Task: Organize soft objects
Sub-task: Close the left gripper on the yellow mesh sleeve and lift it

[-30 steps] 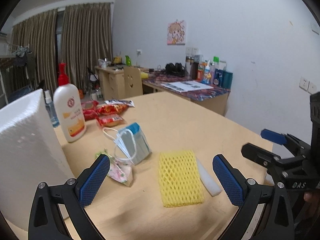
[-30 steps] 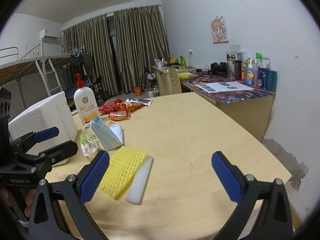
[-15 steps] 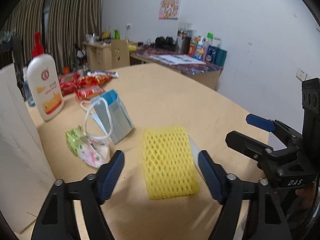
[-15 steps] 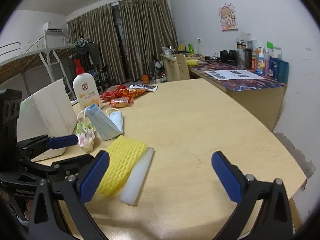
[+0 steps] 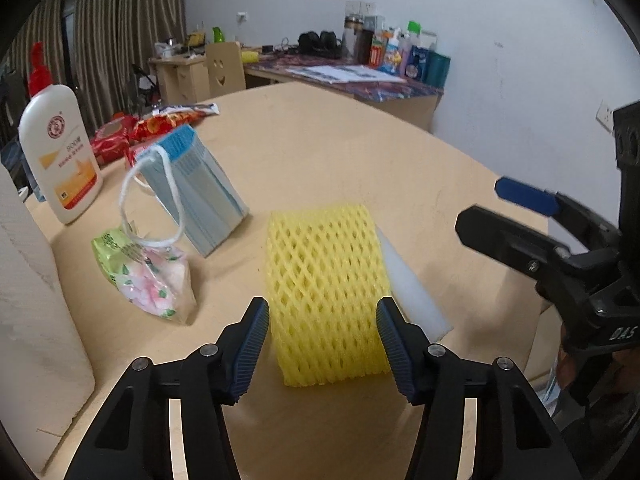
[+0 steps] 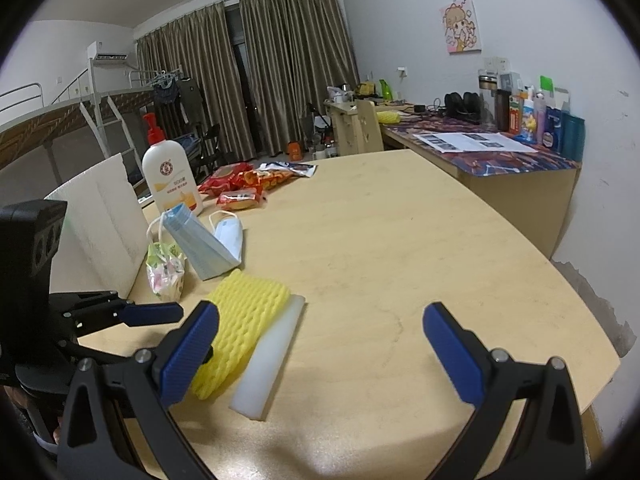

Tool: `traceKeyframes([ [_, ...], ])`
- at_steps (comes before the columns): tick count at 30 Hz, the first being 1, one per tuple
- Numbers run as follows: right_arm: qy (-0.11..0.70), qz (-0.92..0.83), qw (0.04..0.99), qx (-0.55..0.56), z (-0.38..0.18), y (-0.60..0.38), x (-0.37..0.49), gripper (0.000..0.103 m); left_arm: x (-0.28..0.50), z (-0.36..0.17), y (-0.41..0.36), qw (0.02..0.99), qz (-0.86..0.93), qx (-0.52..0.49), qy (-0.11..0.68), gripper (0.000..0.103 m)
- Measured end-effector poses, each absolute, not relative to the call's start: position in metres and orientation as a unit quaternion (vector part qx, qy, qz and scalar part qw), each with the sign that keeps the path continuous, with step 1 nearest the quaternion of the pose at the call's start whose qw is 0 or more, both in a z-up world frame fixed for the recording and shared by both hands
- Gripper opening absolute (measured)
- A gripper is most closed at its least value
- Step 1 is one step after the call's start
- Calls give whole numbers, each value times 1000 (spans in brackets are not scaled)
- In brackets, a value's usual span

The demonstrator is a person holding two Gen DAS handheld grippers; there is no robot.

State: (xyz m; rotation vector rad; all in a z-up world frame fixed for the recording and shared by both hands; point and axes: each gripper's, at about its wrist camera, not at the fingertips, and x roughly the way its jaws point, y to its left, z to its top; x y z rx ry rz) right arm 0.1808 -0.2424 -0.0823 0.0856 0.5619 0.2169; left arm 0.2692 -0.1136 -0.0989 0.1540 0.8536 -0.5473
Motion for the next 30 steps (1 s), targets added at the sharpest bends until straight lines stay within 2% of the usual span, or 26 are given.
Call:
traceKeyframes([
  [5, 281, 109, 953, 38, -84, -241, 182, 103, 271, -102, -113, 870, -257, 73, 414, 47],
  [10, 284, 106, 952, 37, -86, -241, 183, 103, 269, -103, -115, 872, -252, 81, 412, 46],
  [14, 288, 105, 951, 35, -87, -240, 183, 103, 266, -103, -118, 875, -249, 95, 404, 32],
  [16, 291, 105, 951, 33, -88, -239, 184, 103, 265, -103, -119, 877, -247, 102, 400, 29],
  [19, 293, 104, 950, 31, -88, -238, 184, 103, 261, -101, -119, 880, -250, 109, 389, 11],
  [30, 306, 106, 946, 24, -93, -231, 187, 103, 256, -85, -101, 900, -240, 79, 354, 10],
])
